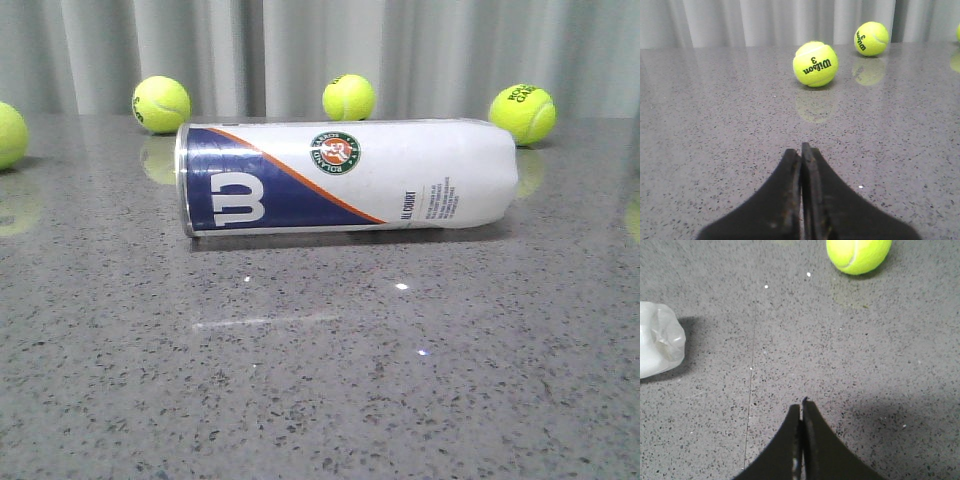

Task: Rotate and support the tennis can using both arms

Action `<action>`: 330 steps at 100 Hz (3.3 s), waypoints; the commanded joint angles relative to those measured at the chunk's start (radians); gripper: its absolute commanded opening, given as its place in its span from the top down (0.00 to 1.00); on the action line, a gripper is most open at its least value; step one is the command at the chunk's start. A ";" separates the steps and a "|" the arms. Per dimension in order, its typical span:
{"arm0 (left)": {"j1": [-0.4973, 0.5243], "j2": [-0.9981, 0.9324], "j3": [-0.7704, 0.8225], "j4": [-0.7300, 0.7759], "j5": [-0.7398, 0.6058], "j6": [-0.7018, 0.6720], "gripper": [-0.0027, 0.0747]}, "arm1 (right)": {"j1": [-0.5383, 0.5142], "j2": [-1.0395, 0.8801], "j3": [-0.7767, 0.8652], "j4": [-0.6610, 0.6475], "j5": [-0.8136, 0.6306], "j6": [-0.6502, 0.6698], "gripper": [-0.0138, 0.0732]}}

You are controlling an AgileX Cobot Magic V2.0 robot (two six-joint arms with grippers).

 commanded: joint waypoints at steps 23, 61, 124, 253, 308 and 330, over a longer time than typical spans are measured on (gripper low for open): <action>0.003 -0.039 0.047 -0.004 -0.139 -0.012 0.99 | -0.006 -0.281 0.139 0.003 -0.223 -0.003 0.92; 0.003 0.008 -0.173 -0.006 0.027 -0.012 0.99 | -0.006 -0.370 0.168 0.002 -0.229 -0.017 0.92; 0.003 0.572 -0.671 -0.103 0.603 -0.014 0.89 | -0.006 -0.370 0.168 0.002 -0.214 -0.017 0.92; -0.112 1.283 -0.793 -1.321 0.807 0.568 0.24 | -0.006 -0.370 0.168 0.002 -0.213 -0.017 0.92; -0.219 1.516 -0.941 -1.357 0.818 0.573 0.24 | -0.006 -0.370 0.168 0.002 -0.213 -0.017 0.92; -0.239 1.561 -0.941 -1.497 0.881 0.673 0.25 | -0.006 -0.370 0.168 0.002 -0.213 -0.017 0.92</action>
